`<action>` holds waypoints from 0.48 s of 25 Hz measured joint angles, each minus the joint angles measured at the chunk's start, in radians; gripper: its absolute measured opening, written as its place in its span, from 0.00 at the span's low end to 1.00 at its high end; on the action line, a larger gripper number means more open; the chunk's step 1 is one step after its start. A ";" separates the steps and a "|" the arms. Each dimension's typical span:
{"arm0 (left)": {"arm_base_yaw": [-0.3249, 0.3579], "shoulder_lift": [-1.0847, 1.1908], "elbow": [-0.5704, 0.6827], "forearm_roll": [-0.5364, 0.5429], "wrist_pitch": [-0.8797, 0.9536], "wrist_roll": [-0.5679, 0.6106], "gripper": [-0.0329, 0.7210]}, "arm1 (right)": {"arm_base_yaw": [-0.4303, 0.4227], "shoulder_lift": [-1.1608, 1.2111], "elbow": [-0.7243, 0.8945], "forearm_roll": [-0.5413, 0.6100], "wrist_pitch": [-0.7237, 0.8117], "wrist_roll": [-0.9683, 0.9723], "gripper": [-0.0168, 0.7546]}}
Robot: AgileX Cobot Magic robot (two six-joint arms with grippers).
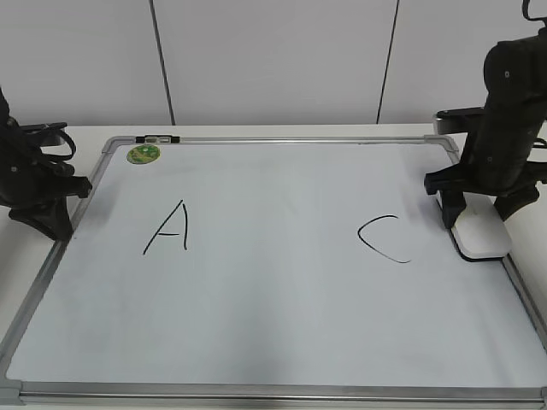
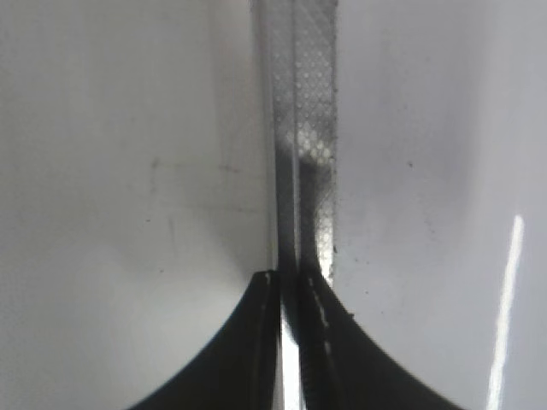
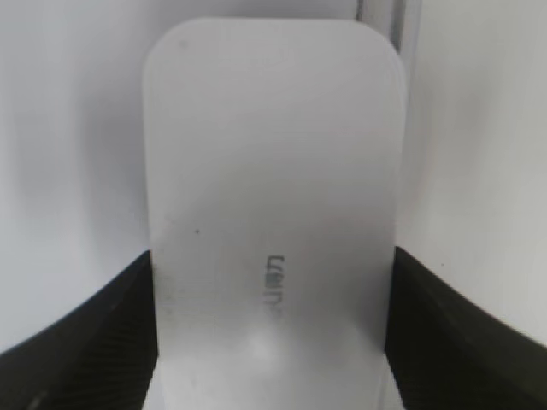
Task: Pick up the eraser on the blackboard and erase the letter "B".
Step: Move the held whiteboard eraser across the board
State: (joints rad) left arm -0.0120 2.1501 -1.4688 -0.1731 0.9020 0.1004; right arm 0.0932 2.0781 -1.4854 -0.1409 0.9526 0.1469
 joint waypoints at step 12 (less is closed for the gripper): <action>0.000 0.000 0.000 0.000 0.000 0.002 0.08 | 0.000 0.006 0.000 -0.002 0.001 0.000 0.77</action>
State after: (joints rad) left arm -0.0120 2.1501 -1.4688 -0.1731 0.9020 0.1021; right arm 0.0932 2.0838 -1.4854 -0.1426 0.9535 0.1469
